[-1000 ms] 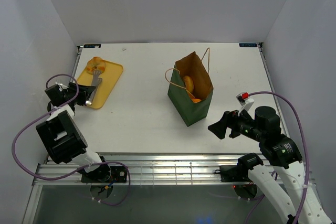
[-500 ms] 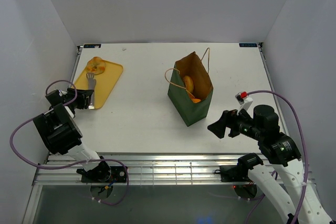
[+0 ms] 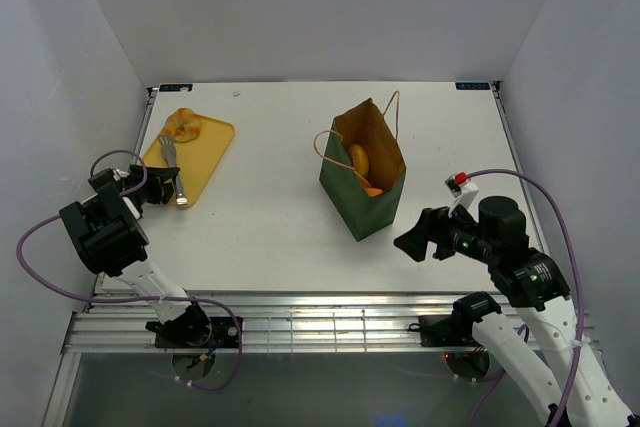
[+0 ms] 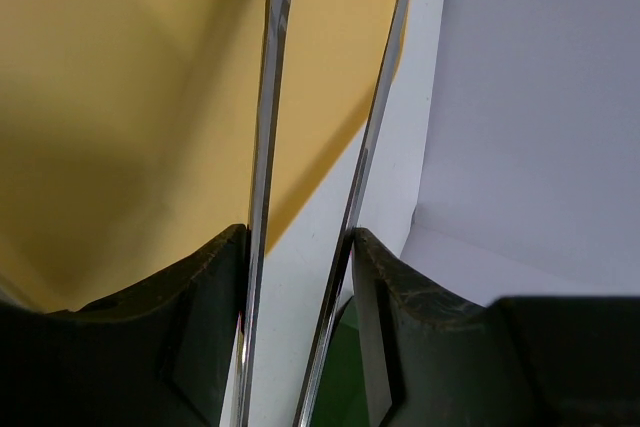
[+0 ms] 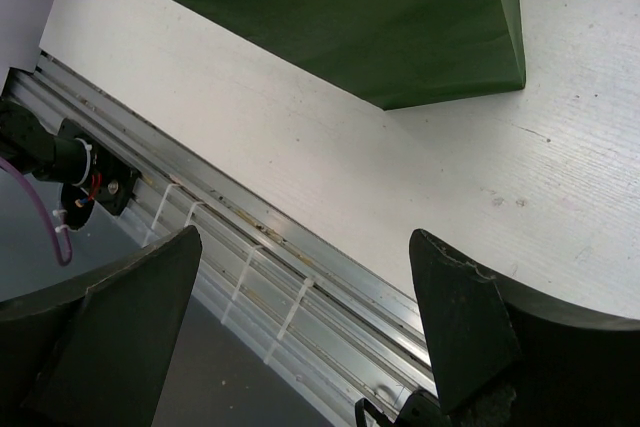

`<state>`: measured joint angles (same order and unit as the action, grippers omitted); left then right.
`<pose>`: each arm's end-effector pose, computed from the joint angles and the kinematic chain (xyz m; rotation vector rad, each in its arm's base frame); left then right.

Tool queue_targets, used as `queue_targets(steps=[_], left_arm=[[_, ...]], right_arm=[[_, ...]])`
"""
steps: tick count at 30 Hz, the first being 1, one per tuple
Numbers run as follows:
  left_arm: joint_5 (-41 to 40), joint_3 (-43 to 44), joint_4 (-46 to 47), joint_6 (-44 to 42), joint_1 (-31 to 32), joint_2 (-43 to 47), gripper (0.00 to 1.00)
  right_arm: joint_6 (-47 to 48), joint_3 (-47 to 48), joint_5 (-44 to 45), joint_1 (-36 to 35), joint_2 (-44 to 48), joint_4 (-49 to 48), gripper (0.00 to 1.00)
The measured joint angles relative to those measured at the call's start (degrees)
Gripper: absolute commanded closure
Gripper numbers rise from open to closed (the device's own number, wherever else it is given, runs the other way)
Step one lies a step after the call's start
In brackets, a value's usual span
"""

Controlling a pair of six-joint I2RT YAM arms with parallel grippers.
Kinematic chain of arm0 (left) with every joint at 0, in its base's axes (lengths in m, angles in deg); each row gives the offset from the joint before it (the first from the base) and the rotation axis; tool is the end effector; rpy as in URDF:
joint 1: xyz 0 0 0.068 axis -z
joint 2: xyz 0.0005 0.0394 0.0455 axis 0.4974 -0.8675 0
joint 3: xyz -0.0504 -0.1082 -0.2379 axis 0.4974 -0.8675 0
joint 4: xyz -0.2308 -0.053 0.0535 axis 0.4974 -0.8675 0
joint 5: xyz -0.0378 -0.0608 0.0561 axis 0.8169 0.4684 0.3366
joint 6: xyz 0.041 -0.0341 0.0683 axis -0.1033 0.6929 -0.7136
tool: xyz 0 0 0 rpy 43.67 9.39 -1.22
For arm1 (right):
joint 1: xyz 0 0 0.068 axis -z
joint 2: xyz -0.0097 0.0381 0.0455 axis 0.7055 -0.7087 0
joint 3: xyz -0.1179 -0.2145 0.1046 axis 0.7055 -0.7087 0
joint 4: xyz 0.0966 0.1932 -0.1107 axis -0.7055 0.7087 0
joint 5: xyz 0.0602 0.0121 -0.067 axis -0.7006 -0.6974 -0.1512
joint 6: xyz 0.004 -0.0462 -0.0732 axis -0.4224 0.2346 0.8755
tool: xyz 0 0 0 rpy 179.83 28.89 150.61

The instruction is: Place the fake bread into the paper bag

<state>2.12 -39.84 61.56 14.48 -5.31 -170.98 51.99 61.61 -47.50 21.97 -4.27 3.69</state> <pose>0.3134 0.1569 0.1187 -1.3004 1.8273 -1.0439 0.1066 0.0731 0.2802 -0.2754 2.1060 0.8118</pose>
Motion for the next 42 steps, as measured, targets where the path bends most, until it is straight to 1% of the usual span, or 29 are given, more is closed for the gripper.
queue_targets(steps=[14, 28, 38, 42], left_arm=[[3.1, 0.83, 0.33, -0.17, 0.02, 0.0, 0.44], [6.34, 0.83, 0.33, -0.17, 1.75, 0.28, 0.44], [8.66, 4.59, 0.35, 1.6, 1.75, -4.81, 0.44], [9.05, 4.7, 0.35, 2.21, 1.75, -5.84, 0.45]], right_arm=[[-0.04, -0.24, -0.04, 0.0, -0.74, -1.57, 0.1], [-0.09, -0.96, 0.0, 0.0, 0.61, -1.55, 0.1], [-0.09, -0.96, 0.04, 0.0, 0.61, -1.55, 0.1], [-0.09, -0.98, 0.15, 0.0, 0.5, -1.55, 0.1]])
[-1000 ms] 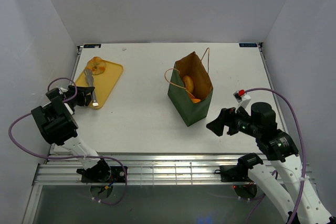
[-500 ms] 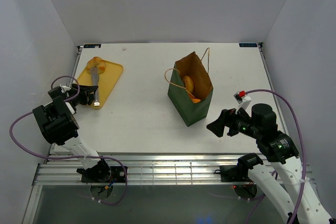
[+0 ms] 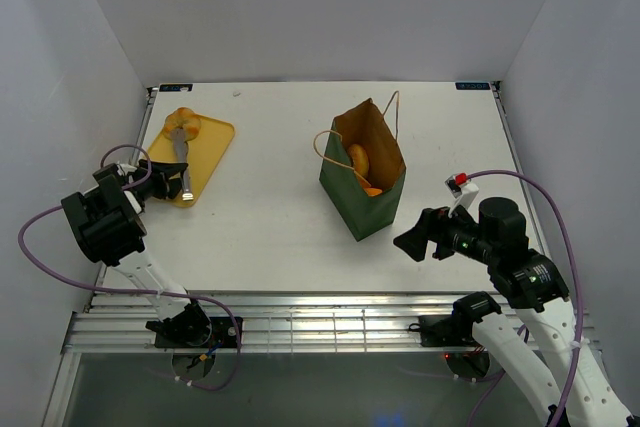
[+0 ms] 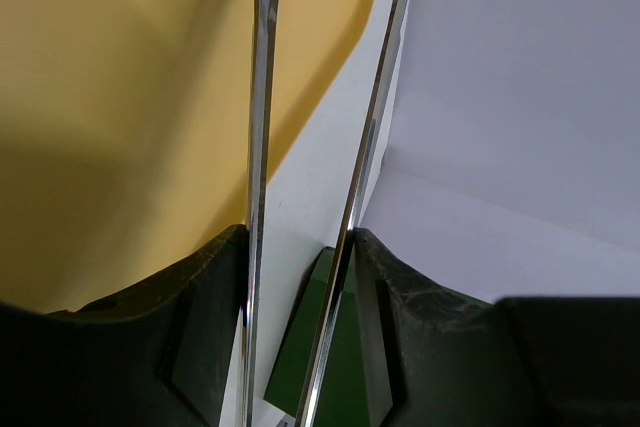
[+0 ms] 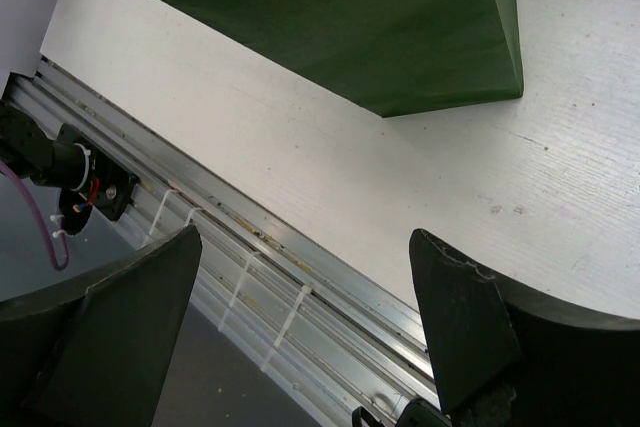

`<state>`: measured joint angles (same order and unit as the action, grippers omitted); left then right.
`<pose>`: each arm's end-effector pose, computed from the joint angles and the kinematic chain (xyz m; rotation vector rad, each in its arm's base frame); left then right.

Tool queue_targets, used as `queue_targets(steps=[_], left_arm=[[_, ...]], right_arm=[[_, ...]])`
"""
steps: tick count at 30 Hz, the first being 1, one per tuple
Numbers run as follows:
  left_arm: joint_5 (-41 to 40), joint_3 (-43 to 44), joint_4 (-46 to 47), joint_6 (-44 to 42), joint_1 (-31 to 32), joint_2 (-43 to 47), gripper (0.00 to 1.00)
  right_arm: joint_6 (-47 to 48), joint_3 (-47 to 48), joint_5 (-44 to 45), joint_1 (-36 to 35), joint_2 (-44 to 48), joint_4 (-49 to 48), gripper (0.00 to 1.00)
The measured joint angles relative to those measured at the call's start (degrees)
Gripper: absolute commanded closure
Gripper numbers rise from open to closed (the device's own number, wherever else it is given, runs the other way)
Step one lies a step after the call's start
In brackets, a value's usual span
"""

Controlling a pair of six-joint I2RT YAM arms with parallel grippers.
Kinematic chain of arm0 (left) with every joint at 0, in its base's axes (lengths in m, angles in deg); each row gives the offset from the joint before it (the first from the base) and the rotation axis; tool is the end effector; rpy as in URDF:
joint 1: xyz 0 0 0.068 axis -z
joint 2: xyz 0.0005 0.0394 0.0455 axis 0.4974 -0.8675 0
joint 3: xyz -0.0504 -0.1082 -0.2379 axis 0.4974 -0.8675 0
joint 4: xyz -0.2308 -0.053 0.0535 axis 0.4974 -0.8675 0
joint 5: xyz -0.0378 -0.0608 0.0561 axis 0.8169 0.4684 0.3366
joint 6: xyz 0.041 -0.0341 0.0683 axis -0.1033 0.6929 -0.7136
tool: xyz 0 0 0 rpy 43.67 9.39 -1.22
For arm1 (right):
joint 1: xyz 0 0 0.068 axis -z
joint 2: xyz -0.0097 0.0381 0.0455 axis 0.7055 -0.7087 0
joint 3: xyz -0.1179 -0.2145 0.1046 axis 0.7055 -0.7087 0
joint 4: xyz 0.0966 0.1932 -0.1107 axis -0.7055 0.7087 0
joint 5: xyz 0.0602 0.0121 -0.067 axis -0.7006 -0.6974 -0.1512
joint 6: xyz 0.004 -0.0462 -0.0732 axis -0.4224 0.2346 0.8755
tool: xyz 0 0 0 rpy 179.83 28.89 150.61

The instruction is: Place the fake bread into the paper bag

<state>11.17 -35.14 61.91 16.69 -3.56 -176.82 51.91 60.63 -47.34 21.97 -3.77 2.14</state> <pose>0.3342 0.1481 0.1125 -1.2363 1.8712 -1.2615 0.1077 0.0734 0.2789 -0.2743 2.0871 0.8123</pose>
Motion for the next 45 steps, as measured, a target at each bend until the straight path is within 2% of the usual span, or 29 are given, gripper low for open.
queue_targets(steps=[11, 25, 29, 33, 41, 45], left_arm=[[0.48, 0.26, 0.17, 1.31, 0.0, -0.33, 0.44], [2.16, 7.58, 0.17, 3.78, 0.42, -5.88, 0.46], [2.12, 8.59, 0.17, 4.28, 0.72, -6.95, 0.49], [2.1, 8.59, 0.15, 4.85, 0.96, -7.26, 0.56], [1.88, 8.57, 0.37, 5.05, 1.16, -7.54, 0.82], [1.66, 8.31, 0.48, 4.96, 1.22, -7.39, 0.9]], right_arm=[[0.0, -0.87, 0.09, 0.0, 0.02, 0.0, 0.1], [0.02, -0.98, 0.24, 0.0, 0.02, -0.04, 0.1], [0.0, -1.16, 0.26, 0.0, -0.04, -0.07, 0.1], [0.02, -1.7, 0.26, 0.0, -0.04, -0.17, 0.1], [0.0, -1.79, 0.26, 0.0, -0.07, -0.17, 0.1], [0.0, -1.79, 0.26, 0.0, 0.0, -0.17, 0.1]])
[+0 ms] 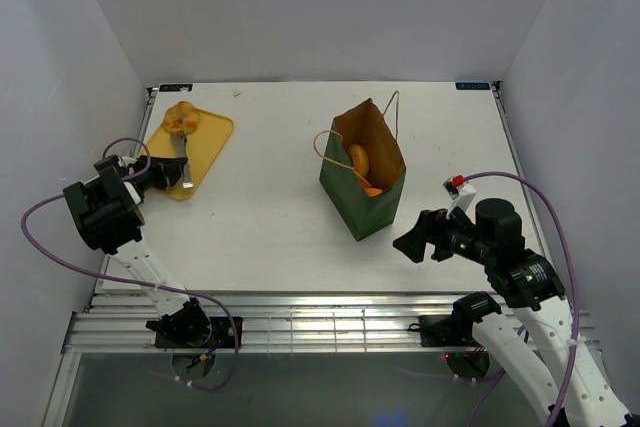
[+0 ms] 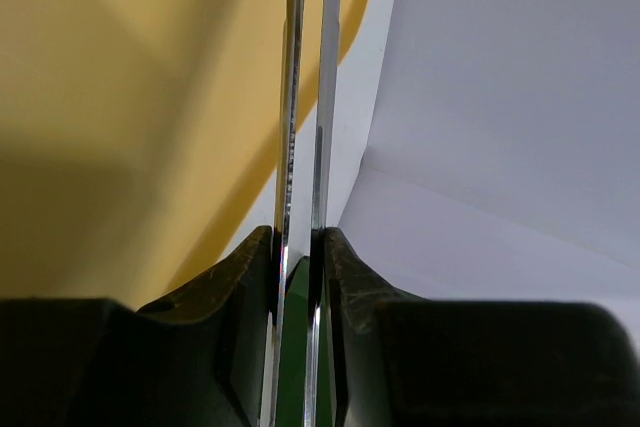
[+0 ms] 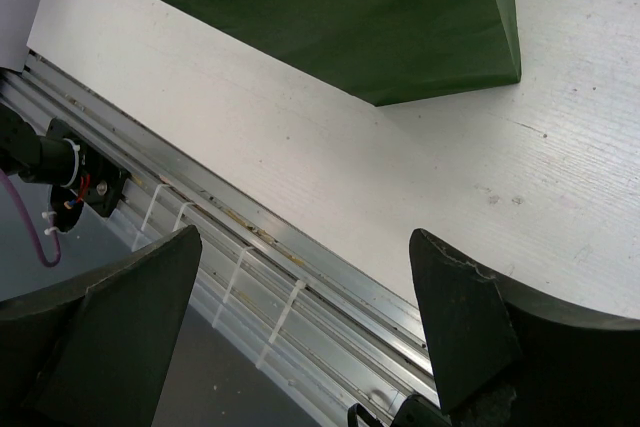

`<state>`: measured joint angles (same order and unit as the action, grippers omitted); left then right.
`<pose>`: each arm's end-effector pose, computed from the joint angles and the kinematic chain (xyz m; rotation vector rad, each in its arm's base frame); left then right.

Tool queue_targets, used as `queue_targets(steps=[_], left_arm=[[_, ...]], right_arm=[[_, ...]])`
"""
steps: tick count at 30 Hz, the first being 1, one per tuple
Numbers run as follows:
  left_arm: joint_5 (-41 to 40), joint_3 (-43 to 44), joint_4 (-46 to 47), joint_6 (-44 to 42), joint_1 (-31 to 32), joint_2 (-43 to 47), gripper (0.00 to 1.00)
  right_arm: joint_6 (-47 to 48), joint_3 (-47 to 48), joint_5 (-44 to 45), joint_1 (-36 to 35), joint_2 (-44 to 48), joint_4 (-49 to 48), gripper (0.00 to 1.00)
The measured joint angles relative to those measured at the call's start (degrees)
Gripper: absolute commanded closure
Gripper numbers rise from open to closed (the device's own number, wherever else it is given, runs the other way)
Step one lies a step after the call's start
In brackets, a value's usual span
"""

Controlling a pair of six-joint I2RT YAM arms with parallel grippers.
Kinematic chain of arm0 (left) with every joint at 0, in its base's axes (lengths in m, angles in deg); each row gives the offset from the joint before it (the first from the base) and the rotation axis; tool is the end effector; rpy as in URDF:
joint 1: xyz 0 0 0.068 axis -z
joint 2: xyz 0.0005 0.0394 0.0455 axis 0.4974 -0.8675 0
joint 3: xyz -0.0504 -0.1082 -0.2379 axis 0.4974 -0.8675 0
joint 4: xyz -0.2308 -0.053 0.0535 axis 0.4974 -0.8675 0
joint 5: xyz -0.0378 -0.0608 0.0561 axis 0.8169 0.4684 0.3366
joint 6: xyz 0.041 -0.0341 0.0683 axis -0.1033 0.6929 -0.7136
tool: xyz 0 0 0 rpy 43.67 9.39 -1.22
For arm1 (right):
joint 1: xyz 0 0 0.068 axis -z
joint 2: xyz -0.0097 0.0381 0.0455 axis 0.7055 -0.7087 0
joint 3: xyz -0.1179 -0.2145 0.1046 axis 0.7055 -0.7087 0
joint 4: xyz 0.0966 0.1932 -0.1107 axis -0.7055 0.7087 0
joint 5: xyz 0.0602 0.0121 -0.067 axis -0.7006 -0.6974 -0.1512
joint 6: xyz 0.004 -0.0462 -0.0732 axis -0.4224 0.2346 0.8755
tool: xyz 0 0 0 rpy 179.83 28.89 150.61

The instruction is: Place the fake bread into the paper bag

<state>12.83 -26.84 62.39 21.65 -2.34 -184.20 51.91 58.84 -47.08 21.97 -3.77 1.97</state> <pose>0.3665 0.1577 0.1057 -1.2709 1.8520 -1.3444 0.1093 0.0737 0.2687 -0.2680 2.1165 0.8039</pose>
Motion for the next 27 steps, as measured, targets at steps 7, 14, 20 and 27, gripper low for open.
queue_targets(steps=[7, 14, 20, 27], left_arm=[[-1.14, -2.99, 0.28, -0.63, 0.02, 3.52, 0.94], [-1.99, -4.57, -1.05, -0.74, 0.02, 11.06, 1.0], [-2.12, -7.3, -1.42, -1.07, 0.02, 19.56, 1.0], [-2.12, -12.48, -2.67, -2.21, 0.02, 25.14, 1.0]], right_arm=[[-0.02, 0.0, 0.0, 0.0, 0.07, 0.0, 0.1], [-0.02, 0.0, 0.0, 0.0, 0.07, 0.02, 0.1], [-0.02, 0.0, -0.04, 0.0, 0.15, 0.02, 0.1], [-0.15, 0.0, -0.07, 0.0, 0.48, 0.13, 0.1]])
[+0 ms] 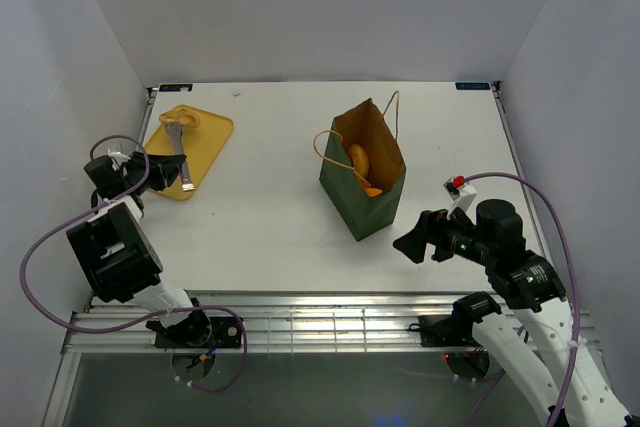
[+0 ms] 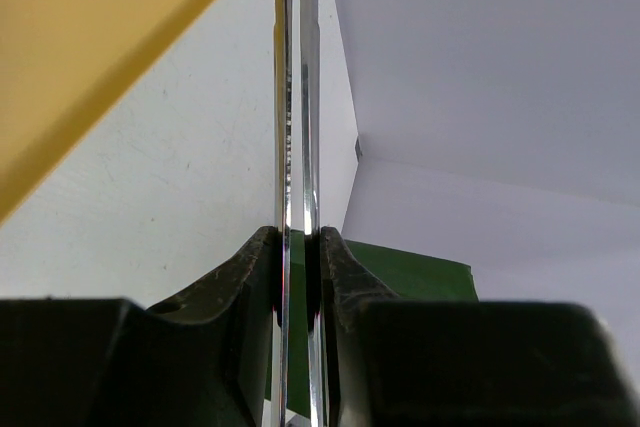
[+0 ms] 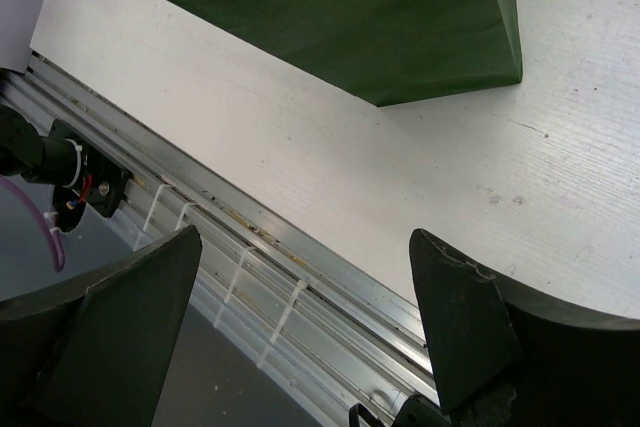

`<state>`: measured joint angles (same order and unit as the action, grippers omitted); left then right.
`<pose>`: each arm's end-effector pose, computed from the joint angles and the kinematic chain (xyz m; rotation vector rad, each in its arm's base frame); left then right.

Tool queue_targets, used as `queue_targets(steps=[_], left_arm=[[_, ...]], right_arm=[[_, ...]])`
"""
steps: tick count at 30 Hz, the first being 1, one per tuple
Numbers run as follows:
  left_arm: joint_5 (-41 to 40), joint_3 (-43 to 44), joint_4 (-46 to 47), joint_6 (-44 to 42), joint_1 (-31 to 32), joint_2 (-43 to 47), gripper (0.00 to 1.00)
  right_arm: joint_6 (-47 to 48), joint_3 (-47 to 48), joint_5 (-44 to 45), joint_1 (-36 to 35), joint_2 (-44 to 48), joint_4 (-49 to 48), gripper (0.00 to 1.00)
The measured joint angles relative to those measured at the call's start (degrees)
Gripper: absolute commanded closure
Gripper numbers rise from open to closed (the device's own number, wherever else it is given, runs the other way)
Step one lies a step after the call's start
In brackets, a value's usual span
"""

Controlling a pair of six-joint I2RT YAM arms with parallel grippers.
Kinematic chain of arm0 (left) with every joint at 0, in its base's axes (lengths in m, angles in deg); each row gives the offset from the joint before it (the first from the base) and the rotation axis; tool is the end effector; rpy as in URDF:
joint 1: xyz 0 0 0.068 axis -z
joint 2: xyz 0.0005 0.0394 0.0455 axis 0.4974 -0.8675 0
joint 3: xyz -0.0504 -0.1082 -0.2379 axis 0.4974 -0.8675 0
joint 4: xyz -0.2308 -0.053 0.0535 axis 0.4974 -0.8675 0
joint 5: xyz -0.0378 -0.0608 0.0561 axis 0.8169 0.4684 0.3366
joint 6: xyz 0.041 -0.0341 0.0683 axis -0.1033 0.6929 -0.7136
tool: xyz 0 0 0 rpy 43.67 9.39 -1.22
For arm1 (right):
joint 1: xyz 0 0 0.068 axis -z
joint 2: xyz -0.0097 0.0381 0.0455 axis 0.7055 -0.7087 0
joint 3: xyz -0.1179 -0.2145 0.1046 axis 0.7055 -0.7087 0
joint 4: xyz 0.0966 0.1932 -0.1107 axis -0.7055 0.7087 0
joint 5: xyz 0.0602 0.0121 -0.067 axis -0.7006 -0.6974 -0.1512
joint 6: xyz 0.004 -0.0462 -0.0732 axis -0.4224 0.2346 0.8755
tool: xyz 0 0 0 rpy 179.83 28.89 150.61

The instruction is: Place the fake bread into the paper bag

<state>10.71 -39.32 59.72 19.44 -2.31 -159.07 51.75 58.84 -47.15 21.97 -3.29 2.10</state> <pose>0.3120 0.1253 0.1892 -1.0793 1.7934 -1.2398 0.1079 0.0732 0.2693 -0.2666 2.1109 0.8076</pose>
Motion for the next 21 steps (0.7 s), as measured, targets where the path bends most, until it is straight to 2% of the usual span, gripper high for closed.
queue_targets(steps=[9, 15, 21], left_arm=[[0.02, -3.02, -3.08, -0.68, 1.4, 7.04, 1.0], [0.17, -2.34, -4.7, -1.22, 7.19, 12.28, 1.0], [0.85, 1.88, -7.54, -2.05, 14.62, 16.02, 1.0]], right_arm=[[-0.11, 0.0, -0.02, 0.0, 0.63, 0.07, 0.1], [-0.11, 0.17, 0.04, 0.0, 0.39, 0.11, 0.1], [-0.26, 0.92, 0.37, 0.0, -0.31, 0.28, 0.1]])
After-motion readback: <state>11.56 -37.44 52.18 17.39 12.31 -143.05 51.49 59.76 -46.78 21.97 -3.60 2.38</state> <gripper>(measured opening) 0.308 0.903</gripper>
